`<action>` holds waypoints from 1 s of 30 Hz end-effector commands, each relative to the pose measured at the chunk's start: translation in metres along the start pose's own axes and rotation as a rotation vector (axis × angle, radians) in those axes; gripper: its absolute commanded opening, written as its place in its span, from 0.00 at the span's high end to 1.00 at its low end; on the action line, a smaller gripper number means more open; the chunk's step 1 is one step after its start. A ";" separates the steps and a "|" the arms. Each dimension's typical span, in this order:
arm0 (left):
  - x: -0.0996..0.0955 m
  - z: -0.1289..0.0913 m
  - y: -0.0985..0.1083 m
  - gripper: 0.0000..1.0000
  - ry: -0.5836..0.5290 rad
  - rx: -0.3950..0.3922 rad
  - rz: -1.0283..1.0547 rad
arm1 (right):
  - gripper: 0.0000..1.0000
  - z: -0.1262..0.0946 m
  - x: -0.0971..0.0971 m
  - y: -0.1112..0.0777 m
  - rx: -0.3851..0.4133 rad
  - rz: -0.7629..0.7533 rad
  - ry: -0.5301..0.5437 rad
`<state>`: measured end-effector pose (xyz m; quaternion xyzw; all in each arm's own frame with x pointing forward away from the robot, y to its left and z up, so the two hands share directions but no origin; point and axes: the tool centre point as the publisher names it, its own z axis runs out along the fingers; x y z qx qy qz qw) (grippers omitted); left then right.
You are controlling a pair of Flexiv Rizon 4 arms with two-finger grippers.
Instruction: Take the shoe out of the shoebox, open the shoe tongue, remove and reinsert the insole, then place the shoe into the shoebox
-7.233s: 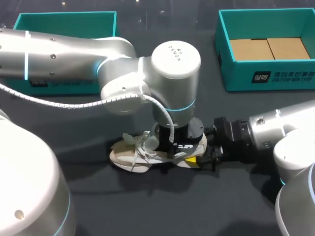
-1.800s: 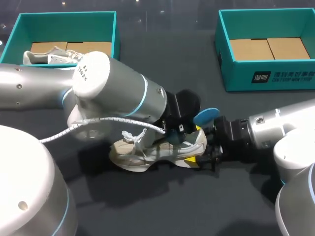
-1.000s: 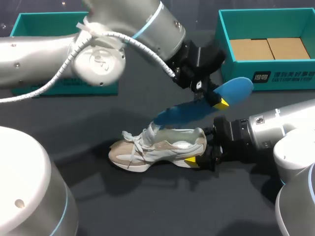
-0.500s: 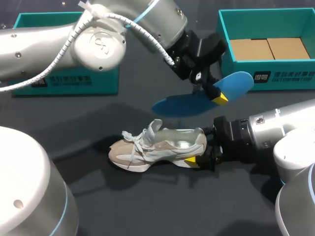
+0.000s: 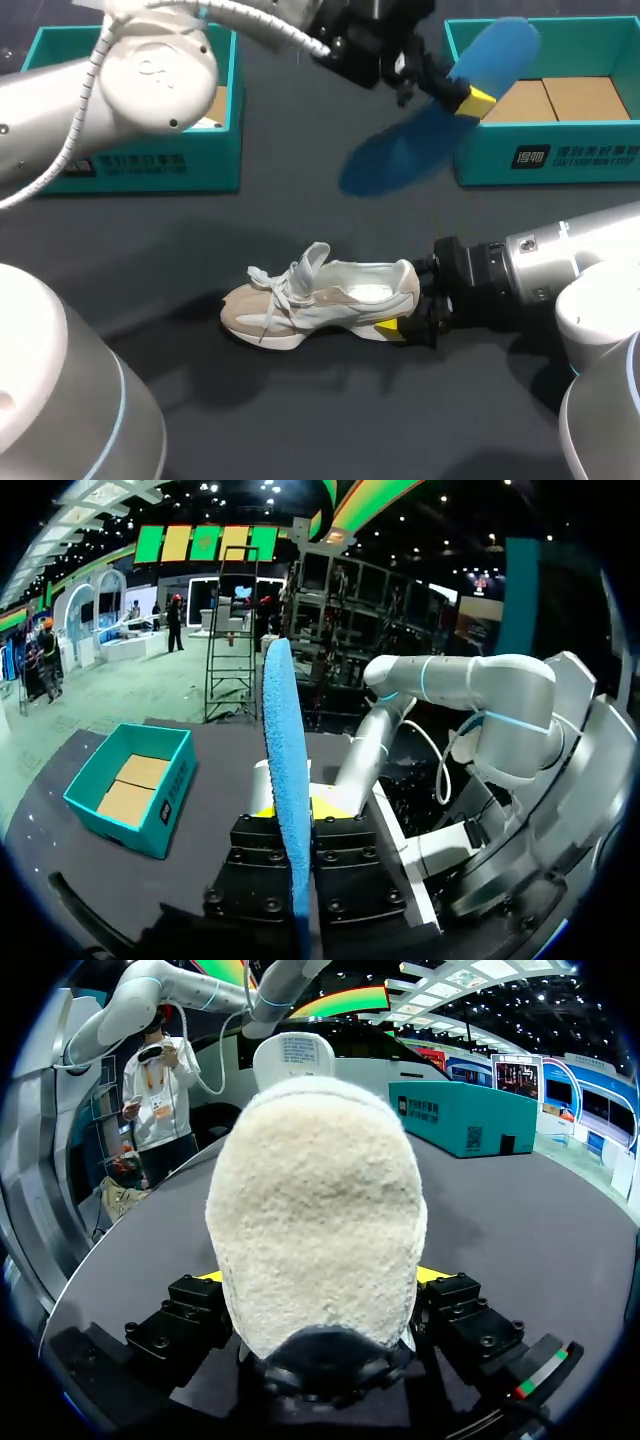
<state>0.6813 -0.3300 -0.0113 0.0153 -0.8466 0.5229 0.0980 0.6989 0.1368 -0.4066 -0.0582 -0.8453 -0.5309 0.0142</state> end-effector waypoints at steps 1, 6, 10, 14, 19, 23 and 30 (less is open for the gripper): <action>0.012 -0.046 0.007 1.00 0.011 0.097 -0.042 | 1.00 0.002 0.001 0.000 0.003 0.001 -0.002; 0.012 -0.046 0.007 1.00 0.011 0.097 -0.042 | 1.00 0.002 0.001 0.000 0.003 0.001 -0.002; 0.014 -0.048 0.013 1.00 0.002 0.113 -0.064 | 1.00 0.002 0.001 0.000 0.003 0.001 -0.002; 0.032 -0.078 0.009 1.00 0.009 0.280 -0.108 | 1.00 0.002 0.001 0.000 0.003 0.001 -0.002; 0.058 -0.116 0.002 1.00 -0.062 0.408 -0.094 | 1.00 0.002 0.001 0.000 0.003 0.001 -0.002; 0.068 -0.135 -0.002 1.00 -0.058 0.442 -0.082 | 1.00 0.002 0.001 0.000 0.003 0.001 -0.002; 0.068 -0.135 -0.002 1.00 -0.058 0.442 -0.082 | 1.00 0.002 0.001 0.000 0.003 0.001 -0.002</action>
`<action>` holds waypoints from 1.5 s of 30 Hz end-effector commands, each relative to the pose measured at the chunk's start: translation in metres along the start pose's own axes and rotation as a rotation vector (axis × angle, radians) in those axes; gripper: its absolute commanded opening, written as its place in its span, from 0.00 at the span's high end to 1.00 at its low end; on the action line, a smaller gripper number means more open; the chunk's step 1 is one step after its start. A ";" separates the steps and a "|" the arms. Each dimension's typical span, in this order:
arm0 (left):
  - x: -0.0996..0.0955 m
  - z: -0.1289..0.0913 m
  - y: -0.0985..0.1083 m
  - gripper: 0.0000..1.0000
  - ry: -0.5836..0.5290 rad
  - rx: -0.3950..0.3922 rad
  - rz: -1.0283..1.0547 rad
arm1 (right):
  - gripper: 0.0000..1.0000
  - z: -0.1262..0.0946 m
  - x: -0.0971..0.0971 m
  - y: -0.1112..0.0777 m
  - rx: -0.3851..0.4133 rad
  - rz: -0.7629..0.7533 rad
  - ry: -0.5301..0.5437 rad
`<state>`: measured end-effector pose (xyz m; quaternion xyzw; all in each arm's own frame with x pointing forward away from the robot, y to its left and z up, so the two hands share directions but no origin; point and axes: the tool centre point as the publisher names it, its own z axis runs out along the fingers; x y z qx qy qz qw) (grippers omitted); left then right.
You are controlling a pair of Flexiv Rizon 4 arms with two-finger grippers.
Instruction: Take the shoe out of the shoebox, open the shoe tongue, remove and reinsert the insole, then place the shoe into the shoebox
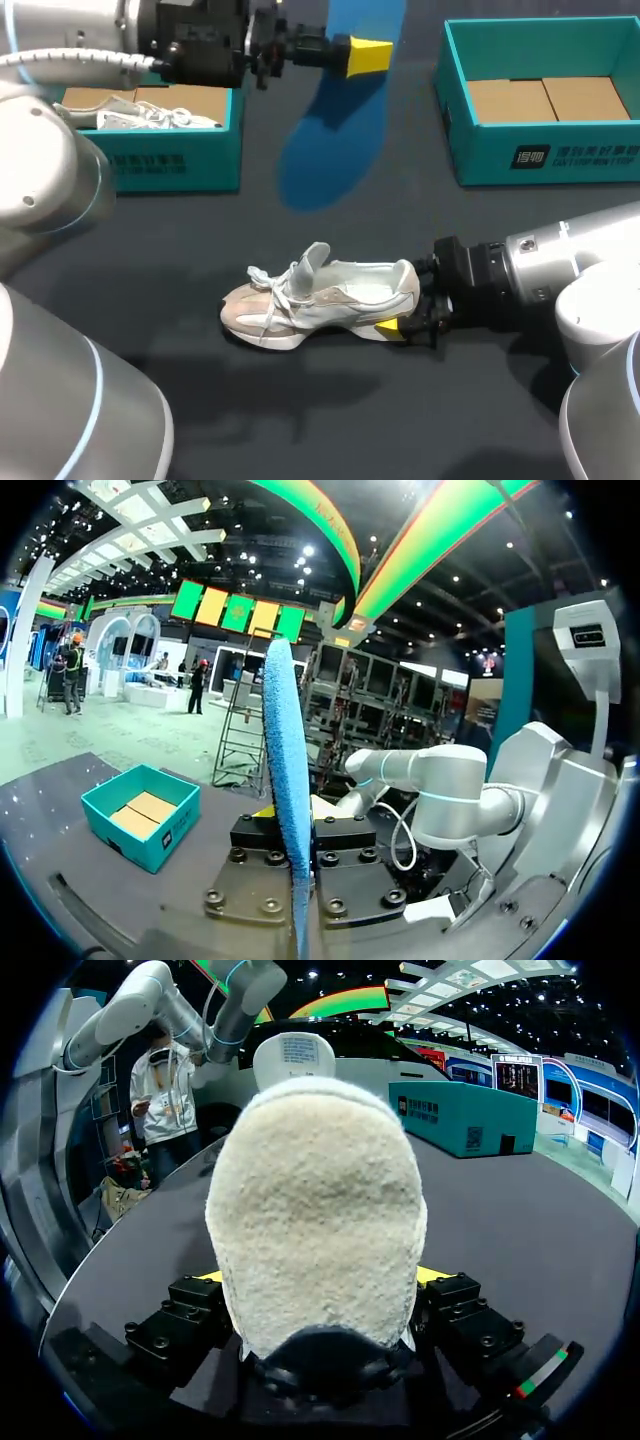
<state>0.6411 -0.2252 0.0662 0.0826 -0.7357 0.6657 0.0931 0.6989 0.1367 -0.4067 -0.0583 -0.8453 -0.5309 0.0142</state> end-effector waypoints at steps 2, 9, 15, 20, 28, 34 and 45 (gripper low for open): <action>0.008 -0.019 0.010 1.00 0.022 0.069 -0.003 | 1.00 0.002 0.001 0.000 0.003 0.001 -0.002; 0.024 -0.020 0.016 1.00 0.049 0.063 -0.035 | 1.00 0.002 0.001 0.000 0.003 0.001 -0.002; 0.032 -0.031 0.024 1.00 -0.008 0.111 -0.063 | 1.00 0.002 0.001 0.000 0.003 0.001 -0.002; 0.038 -0.041 0.032 1.00 -0.006 0.145 -0.092 | 1.00 0.002 0.001 0.000 0.003 0.001 -0.002; 0.034 -0.051 0.046 1.00 0.022 0.171 -0.113 | 1.00 0.002 0.001 0.000 0.003 0.001 -0.002; 0.033 -0.051 0.046 1.00 0.023 0.172 -0.114 | 1.00 0.002 0.001 0.000 0.003 0.001 -0.002; 0.033 -0.051 0.046 1.00 0.023 0.172 -0.114 | 1.00 0.002 0.001 0.000 0.003 0.001 -0.002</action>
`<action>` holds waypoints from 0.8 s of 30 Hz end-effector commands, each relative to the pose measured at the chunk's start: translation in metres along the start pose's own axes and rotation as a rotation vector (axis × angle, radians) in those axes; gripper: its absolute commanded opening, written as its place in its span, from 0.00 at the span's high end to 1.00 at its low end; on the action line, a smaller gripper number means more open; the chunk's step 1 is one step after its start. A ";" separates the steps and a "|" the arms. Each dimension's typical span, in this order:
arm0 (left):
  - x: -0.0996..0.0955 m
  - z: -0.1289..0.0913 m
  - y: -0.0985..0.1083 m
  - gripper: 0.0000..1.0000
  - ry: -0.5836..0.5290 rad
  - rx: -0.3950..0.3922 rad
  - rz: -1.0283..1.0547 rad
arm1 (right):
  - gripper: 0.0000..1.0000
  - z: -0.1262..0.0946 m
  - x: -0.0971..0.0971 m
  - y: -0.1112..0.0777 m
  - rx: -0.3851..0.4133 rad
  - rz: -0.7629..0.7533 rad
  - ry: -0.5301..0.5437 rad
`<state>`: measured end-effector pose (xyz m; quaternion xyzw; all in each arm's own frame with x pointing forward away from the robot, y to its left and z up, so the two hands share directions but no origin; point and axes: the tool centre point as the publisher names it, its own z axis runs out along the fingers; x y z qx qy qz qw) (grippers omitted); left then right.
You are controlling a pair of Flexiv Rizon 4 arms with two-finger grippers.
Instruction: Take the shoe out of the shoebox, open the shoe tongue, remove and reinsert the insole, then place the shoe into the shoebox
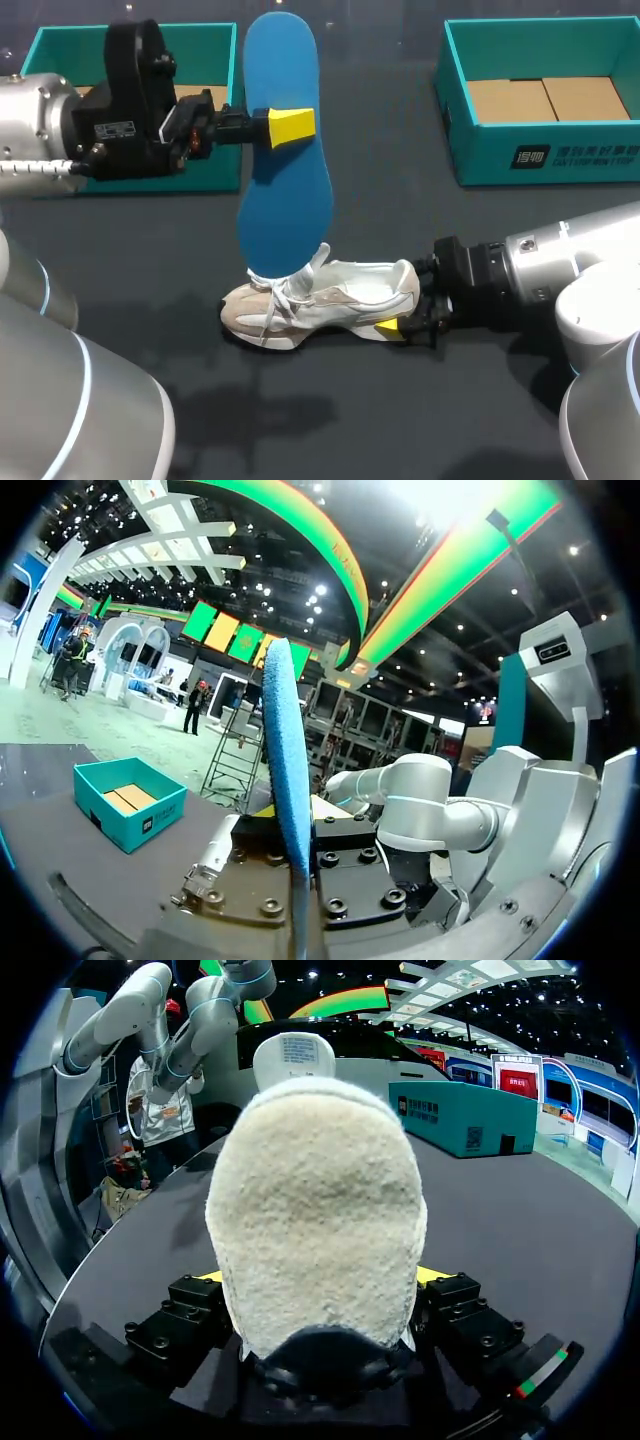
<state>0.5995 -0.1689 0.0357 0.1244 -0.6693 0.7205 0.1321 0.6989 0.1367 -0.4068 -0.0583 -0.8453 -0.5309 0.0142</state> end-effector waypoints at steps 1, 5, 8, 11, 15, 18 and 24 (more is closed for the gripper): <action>0.000 0.000 0.001 1.00 0.000 0.001 0.000 | 1.00 0.002 0.001 0.000 0.003 0.001 -0.002; 0.000 0.000 0.001 1.00 0.000 0.001 0.000 | 0.93 0.000 0.001 0.004 0.014 -0.011 -0.006; 0.000 0.000 0.001 1.00 0.000 0.001 0.000 | 0.00 -0.002 0.002 0.006 0.019 -0.020 -0.013; 0.000 0.000 0.001 1.00 0.000 0.001 0.000 | 0.00 -0.004 0.003 0.007 0.039 -0.012 -0.023; 0.000 0.000 0.001 1.00 0.000 0.001 0.000 | 0.00 -0.008 0.005 0.008 0.089 0.009 -0.032; 0.000 0.000 0.001 1.00 0.000 0.001 0.000 | 0.00 -0.013 0.007 0.009 0.138 0.034 -0.035; 0.000 0.000 0.001 1.00 0.000 0.001 0.000 | 0.00 -0.026 0.010 0.009 0.252 0.093 -0.027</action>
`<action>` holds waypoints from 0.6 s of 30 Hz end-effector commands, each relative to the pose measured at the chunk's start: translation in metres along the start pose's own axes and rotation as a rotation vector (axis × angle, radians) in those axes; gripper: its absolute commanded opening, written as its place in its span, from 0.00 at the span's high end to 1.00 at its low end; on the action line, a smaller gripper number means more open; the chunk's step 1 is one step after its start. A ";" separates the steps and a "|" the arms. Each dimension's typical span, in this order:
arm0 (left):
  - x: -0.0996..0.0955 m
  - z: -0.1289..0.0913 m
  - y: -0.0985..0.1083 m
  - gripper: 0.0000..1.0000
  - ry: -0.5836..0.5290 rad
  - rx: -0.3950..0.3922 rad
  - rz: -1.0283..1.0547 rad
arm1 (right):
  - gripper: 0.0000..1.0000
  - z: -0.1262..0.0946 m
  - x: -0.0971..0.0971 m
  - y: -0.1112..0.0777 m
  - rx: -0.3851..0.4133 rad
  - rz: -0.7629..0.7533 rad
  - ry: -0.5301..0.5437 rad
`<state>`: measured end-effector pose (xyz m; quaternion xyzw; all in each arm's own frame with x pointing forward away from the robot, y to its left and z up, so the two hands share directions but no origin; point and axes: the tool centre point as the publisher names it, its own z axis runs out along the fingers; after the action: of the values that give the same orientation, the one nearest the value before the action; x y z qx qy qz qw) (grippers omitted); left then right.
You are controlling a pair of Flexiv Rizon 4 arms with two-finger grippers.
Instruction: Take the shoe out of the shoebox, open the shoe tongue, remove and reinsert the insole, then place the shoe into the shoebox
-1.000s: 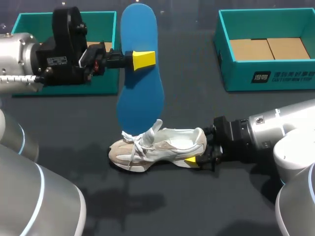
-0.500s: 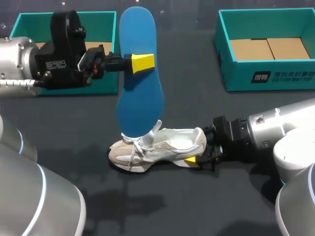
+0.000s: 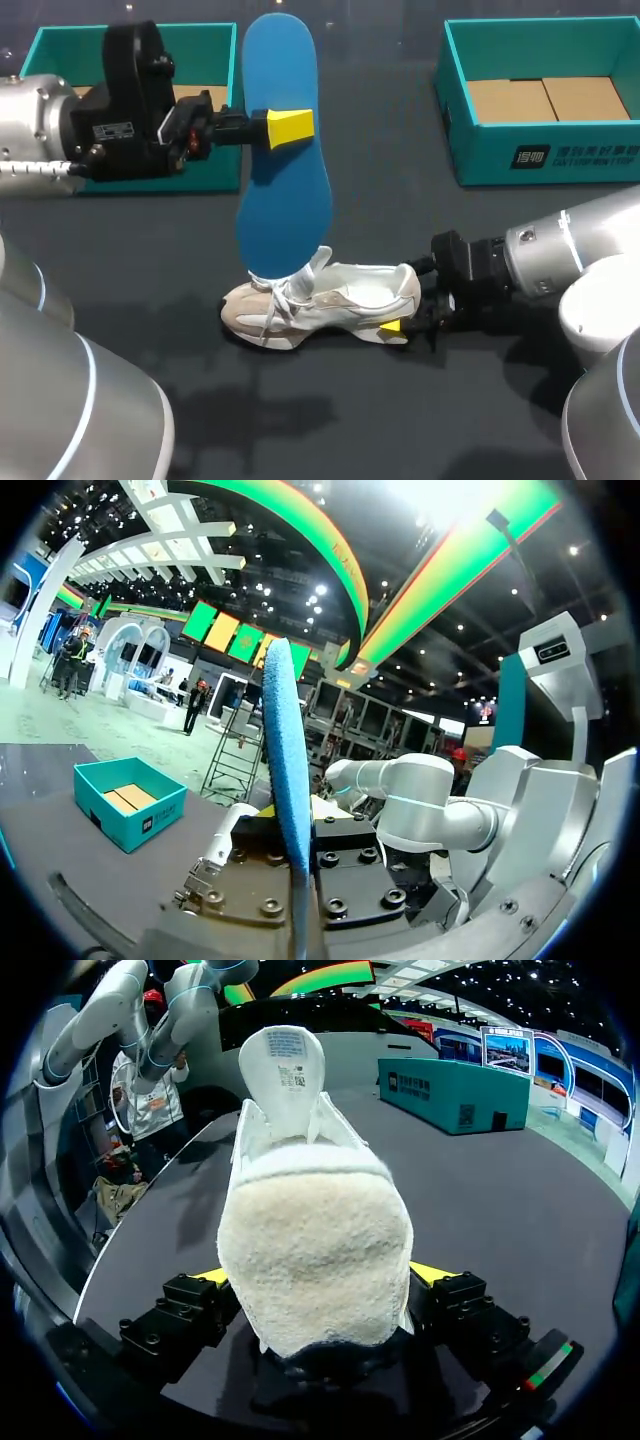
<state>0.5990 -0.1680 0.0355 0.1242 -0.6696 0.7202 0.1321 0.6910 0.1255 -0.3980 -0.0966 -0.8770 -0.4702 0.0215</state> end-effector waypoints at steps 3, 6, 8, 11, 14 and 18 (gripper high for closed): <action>0.000 0.001 0.001 1.00 0.000 0.002 0.000 | 0.00 -0.021 0.003 0.005 0.181 0.044 0.012; 0.000 0.001 0.001 1.00 0.000 0.002 0.000 | 0.00 -0.028 0.002 0.006 0.252 0.071 0.020; 0.000 0.001 0.001 1.00 0.000 0.002 0.000 | 0.00 -0.033 0.002 0.007 0.307 0.090 0.029; 0.000 0.001 0.001 1.00 0.000 0.002 0.000 | 0.00 -0.039 0.001 0.011 0.441 0.146 0.054; 0.000 0.001 0.001 1.00 0.000 0.002 0.000 | 0.00 -0.043 0.002 0.016 0.605 0.228 0.088; 0.000 0.001 0.001 1.00 0.000 0.002 0.000 | 0.00 -0.043 0.002 0.016 0.605 0.228 0.088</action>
<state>0.5994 -0.1677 0.0359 0.1239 -0.6699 0.7199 0.1324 0.6869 0.0966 -0.3659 -0.1768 -0.9136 -0.3502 0.1070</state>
